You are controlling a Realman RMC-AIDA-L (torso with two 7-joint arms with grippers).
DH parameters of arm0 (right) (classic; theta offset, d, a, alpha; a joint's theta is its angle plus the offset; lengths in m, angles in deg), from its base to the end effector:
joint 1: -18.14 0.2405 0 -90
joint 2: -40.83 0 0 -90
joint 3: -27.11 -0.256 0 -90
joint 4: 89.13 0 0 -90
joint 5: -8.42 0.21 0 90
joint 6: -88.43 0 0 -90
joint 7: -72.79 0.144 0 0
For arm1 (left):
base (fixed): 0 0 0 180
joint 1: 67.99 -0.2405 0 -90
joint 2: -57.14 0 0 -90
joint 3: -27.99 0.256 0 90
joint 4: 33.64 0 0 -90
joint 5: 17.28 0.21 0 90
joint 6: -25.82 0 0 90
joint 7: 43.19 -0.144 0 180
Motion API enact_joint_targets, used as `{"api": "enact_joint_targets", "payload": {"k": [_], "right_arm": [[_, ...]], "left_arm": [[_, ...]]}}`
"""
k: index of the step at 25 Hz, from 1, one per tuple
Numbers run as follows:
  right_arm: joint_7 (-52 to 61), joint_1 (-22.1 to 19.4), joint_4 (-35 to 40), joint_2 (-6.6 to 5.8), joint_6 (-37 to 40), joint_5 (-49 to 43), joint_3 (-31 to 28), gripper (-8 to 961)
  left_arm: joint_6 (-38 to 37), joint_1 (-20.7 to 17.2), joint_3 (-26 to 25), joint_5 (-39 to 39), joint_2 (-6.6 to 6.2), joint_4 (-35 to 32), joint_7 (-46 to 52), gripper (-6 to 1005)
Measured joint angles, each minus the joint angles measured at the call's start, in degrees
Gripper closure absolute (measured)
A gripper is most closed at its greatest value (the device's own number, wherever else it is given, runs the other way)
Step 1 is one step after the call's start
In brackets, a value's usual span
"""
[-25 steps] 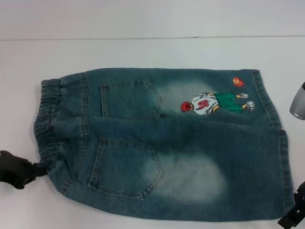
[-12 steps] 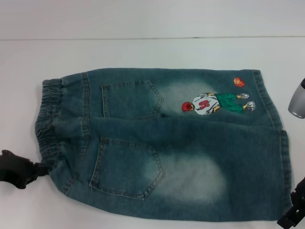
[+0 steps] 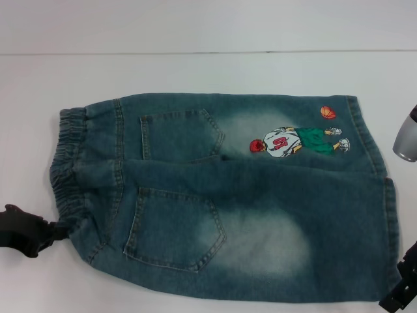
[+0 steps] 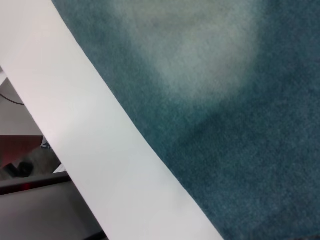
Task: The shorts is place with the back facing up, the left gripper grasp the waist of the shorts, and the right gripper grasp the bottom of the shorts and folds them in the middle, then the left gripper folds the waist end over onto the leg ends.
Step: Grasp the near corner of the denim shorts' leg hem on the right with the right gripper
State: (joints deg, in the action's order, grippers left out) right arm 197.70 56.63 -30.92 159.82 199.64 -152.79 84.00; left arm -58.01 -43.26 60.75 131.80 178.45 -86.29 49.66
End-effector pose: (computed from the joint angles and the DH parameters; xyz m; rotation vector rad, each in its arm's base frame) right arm 0.2566 0.3062 0.0242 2.6982 -1.2023 0.7999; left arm -0.3538 0.2934 0.0269 -2.5982 -0.9848 0.1041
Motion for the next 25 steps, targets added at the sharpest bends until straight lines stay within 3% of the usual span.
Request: {"api": "enact_joint_targets", "payload": {"k": [8,14,24,25], "right_arm": [[-0.55,-1.03,-0.87,0.52,-1.68,0.59,-0.33,77],[-2.01,-2.63,-0.53,0.55,-3.45,0.71,-0.08,284],[-3.79,-2.95,-0.20,0.54,-3.44,0.73,-0.14,499],[-3.93,-2.97,-0.20,0.55,-3.51,0.74,-0.22,581]], "left_arm": [[0.08,-0.05,0.05,0.00,0.10,0.04,0.27,949],[0.04,-0.13,-0.08,0.00,0.12,0.04,0.44,949],[-0.10,-0.14,-0.26,0.00,0.38,0.04,0.64,949],[-0.13,-0.18,-0.29,0.00,0.41,0.03,0.69,949]]}}
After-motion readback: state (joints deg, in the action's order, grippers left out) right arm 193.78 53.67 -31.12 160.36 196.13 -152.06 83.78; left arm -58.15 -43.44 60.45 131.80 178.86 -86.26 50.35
